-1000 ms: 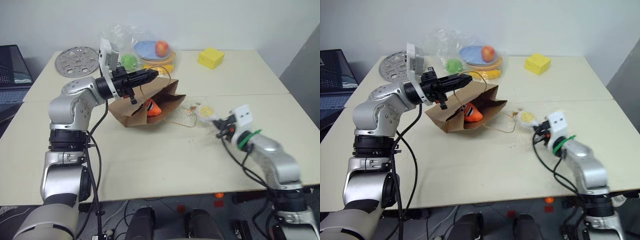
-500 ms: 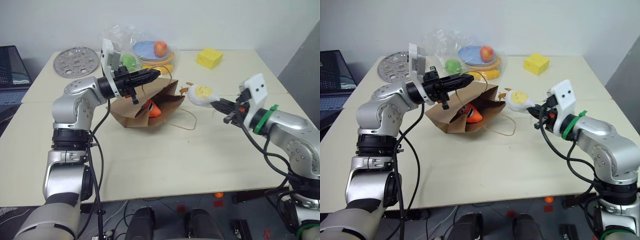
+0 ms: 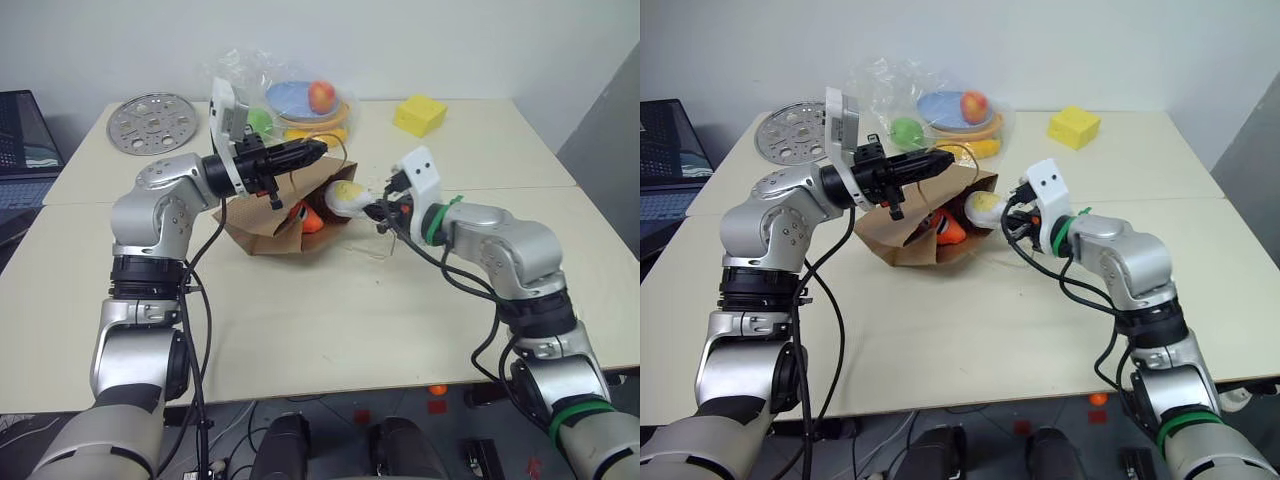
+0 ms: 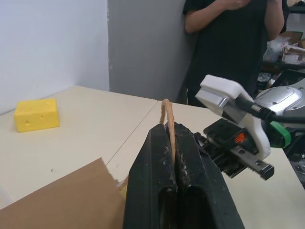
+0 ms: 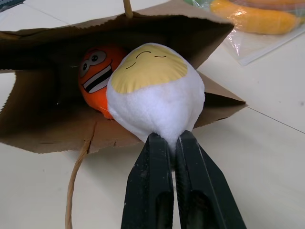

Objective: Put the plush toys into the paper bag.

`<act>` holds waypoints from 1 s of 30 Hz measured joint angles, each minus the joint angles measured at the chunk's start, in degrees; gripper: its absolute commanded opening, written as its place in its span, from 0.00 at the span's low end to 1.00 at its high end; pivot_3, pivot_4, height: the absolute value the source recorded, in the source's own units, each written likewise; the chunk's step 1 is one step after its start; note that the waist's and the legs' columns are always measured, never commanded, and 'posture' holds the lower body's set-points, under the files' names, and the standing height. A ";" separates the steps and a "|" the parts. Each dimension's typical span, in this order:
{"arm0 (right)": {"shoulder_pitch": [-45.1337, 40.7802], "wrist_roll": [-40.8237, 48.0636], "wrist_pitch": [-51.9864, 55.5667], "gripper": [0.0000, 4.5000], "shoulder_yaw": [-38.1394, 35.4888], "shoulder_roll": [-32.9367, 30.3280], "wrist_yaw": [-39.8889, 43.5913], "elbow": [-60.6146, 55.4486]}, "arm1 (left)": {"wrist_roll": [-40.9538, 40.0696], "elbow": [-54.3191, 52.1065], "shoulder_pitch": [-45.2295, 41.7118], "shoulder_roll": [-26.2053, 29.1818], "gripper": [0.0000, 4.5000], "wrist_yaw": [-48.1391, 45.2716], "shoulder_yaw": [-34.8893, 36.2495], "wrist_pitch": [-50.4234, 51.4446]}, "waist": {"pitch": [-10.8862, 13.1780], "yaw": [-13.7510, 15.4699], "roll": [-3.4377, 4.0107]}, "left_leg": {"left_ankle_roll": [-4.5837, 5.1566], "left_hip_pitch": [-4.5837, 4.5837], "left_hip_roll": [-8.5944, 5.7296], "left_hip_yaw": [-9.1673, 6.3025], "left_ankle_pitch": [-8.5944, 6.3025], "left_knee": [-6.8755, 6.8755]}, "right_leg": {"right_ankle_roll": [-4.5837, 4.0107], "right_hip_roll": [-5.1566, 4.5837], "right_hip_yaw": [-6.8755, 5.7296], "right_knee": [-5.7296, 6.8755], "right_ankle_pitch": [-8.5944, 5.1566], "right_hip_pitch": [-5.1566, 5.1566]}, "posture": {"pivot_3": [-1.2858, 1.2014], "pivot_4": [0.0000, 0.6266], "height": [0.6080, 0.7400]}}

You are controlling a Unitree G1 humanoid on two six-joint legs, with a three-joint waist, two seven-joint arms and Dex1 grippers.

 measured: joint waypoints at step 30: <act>-6.20 -11.43 -22.85 0.99 -0.99 10.51 3.72 25.06 | -0.98 -3.29 0.27 -1.07 0.00 -0.61 -0.32 2.61 | 0.01 -0.03 0.02 | -0.02 0.00 0.02 0.01 0.01 0.01 | -0.01 -0.04 0.01 0.21 0.00 -0.09 | 0.52 0.24 1.00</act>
